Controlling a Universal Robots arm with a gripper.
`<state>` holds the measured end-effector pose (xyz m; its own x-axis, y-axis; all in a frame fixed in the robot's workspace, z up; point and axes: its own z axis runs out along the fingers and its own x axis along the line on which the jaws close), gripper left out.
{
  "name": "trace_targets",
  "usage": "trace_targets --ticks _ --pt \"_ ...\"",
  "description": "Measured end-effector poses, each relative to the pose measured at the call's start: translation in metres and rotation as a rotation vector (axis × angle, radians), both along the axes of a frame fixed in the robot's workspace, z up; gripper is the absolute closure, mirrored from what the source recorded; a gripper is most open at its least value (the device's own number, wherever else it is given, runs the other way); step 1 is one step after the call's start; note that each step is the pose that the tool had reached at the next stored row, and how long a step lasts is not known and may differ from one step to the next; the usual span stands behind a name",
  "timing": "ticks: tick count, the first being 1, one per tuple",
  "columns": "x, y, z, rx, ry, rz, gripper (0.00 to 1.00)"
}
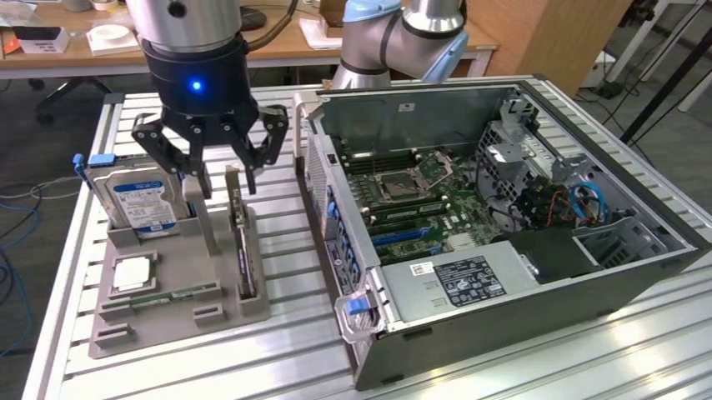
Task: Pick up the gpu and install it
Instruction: 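Pick up the gpu and move the gpu toward the slot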
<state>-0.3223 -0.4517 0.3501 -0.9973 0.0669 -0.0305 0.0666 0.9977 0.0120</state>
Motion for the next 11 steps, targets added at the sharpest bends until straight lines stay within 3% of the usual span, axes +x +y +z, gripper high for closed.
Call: trace_targets --ticks 11 --pt "0.0 0.0 -0.0043 -0.0121 0.0 0.0 0.47"
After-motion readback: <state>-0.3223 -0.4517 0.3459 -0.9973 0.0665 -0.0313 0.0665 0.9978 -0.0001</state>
